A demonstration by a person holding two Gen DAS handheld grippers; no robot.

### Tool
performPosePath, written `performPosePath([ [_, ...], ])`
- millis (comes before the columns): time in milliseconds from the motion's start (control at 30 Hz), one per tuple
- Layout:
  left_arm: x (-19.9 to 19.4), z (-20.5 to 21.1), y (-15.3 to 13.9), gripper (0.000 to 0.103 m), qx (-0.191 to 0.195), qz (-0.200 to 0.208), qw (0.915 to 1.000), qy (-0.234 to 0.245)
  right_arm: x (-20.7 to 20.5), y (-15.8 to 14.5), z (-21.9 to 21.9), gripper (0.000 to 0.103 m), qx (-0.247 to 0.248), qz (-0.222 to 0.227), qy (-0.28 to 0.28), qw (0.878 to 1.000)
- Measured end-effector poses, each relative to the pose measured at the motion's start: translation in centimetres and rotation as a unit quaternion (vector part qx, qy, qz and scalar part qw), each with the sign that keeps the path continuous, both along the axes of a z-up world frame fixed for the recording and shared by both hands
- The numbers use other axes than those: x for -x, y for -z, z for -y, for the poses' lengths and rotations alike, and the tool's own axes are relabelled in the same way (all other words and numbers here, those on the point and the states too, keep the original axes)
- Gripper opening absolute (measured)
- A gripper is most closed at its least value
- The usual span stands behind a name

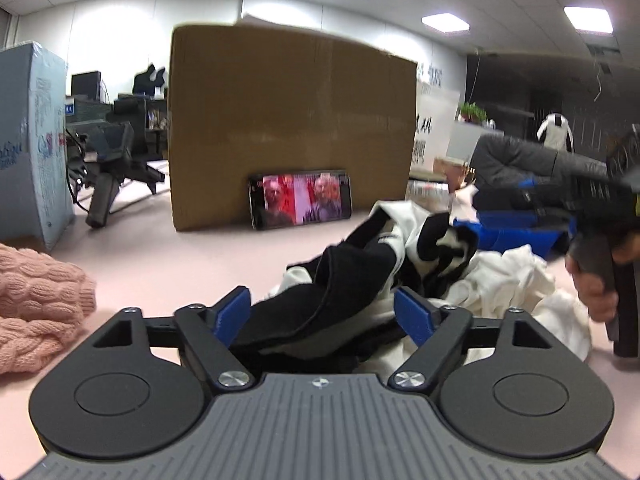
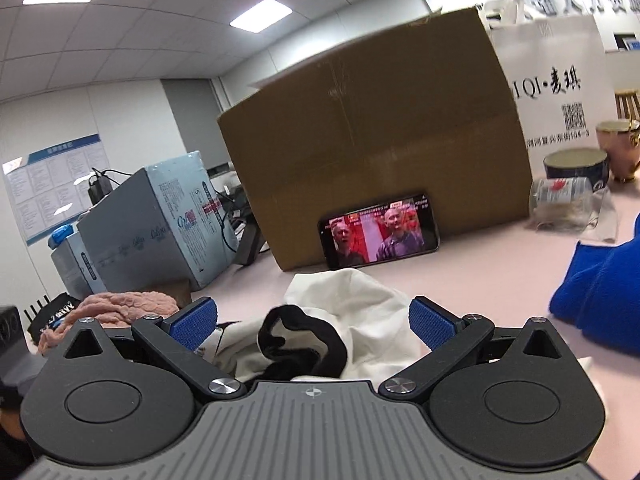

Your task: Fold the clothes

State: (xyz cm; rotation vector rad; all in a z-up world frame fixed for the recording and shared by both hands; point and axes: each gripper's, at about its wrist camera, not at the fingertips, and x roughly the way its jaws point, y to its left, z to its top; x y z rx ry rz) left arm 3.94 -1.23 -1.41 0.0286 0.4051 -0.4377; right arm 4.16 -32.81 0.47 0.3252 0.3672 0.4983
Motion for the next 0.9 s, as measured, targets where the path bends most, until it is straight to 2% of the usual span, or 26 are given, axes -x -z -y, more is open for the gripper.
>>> performPosePath([
  [100, -0.6, 0.1, 0.2, 0.050, -0.003, -0.020, 0.9998, 0.004, -1.7, -0.4, -1.3, 0.103, 0.013, -0.028, 0.006, 1.000],
  [267, -0.7, -0.2, 0.3, 0.031, 0.000, -0.029, 0.9995, -0.007, -4.5, 0.4, -2.6, 0.102, 0.045, -0.081, 0.019, 0.996],
  [333, -0.5, -0.6, 0.4, 0.025, 0.007, -0.034, 0.9993, -0.011, -4.9, 1.0, -2.7, 0.087, 0.044, -0.092, 0.016, 0.995],
  [400, -0.1, -0.9, 0.4, 0.022, 0.016, -0.038, 0.9991, -0.011, -5.0, 1.3, -2.7, 0.057, 0.037, -0.097, 0.014, 0.995],
  [467, 0.5, -1.3, 0.3, 0.020, 0.026, -0.043, 0.9986, -0.014, -4.9, 1.7, -2.6, 0.040, 0.031, -0.100, 0.006, 0.994],
  [600, 2.9, -1.8, -0.1, 0.017, 0.043, -0.040, 0.9982, -0.011, -4.4, 1.8, -3.6, 0.026, 0.020, -0.087, -0.030, 0.996],
  [733, 6.1, -2.0, -1.5, 0.015, 0.053, -0.007, 0.9986, -0.006, -3.5, 0.5, -4.2, 0.022, 0.006, -0.061, -0.064, 0.996],
  [900, 8.6, -3.0, -3.7, 0.012, 0.069, 0.046, 0.9960, -0.034, -1.9, -2.3, -4.1, 0.021, -0.008, 0.003, -0.082, 0.997],
])
